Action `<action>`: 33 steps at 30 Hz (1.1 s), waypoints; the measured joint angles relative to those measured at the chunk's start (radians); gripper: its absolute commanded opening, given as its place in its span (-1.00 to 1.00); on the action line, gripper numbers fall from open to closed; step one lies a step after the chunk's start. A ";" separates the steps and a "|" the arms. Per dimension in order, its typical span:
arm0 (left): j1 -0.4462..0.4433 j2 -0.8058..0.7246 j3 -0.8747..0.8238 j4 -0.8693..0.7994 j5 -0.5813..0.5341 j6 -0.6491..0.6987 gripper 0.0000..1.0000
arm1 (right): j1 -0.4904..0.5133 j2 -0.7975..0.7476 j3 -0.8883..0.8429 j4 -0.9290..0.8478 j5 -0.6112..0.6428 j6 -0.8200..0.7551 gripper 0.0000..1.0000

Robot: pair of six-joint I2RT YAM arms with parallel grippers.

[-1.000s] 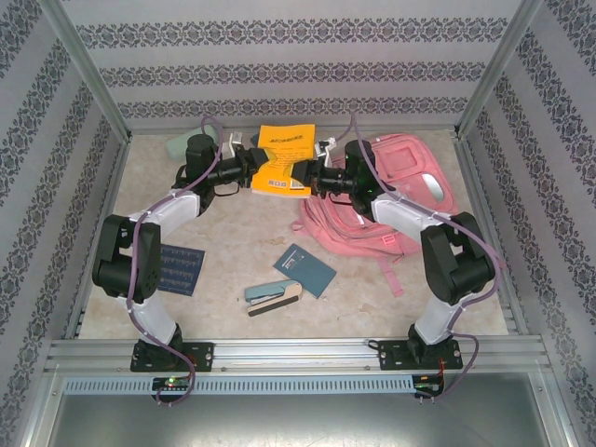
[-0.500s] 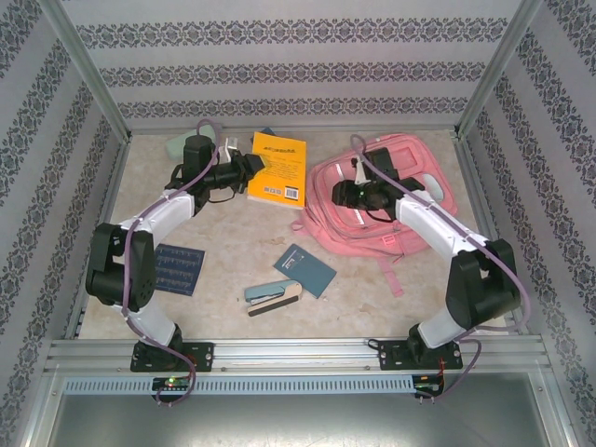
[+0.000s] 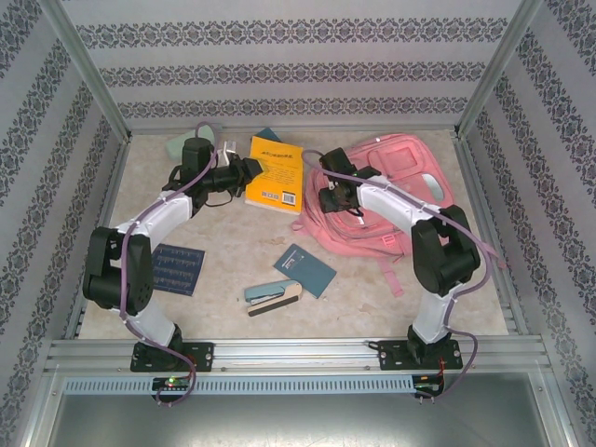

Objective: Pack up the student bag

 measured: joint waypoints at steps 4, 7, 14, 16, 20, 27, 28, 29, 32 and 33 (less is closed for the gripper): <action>0.000 -0.012 -0.008 -0.008 0.000 0.005 -1.00 | -0.003 0.048 0.015 -0.014 0.034 -0.018 -0.27; 0.000 -0.013 -0.011 -0.014 0.000 0.008 -1.00 | -0.006 0.077 0.020 -0.017 0.043 -0.026 -0.89; 0.000 -0.013 -0.012 -0.018 -0.009 0.022 -1.00 | -0.007 0.056 0.038 -0.041 0.040 -0.023 -1.00; -0.001 -0.013 -0.012 -0.021 -0.023 0.026 -1.00 | -0.016 0.031 0.056 -0.066 0.023 -0.021 -1.00; -0.009 -0.010 -0.006 -0.043 -0.065 0.037 -1.00 | -0.056 -0.033 0.115 -0.111 -0.034 -0.001 -1.00; -0.071 0.081 0.058 -0.043 -0.137 0.041 -1.00 | -0.143 -0.125 0.260 -0.145 -0.172 0.050 -1.00; -0.084 0.101 0.071 -0.043 -0.146 0.040 -1.00 | -0.154 -0.131 0.272 -0.148 -0.202 0.057 -1.00; -0.099 0.123 0.086 -0.043 -0.156 0.040 -1.00 | -0.162 -0.136 0.278 -0.149 -0.231 0.066 -1.00; -0.145 0.189 0.135 -0.043 -0.185 0.040 -1.00 | -0.195 -0.142 0.284 -0.143 -0.351 0.095 -1.00; -0.162 0.209 0.151 -0.043 -0.196 0.039 -1.00 | -0.209 -0.142 0.284 -0.139 -0.394 0.107 -1.00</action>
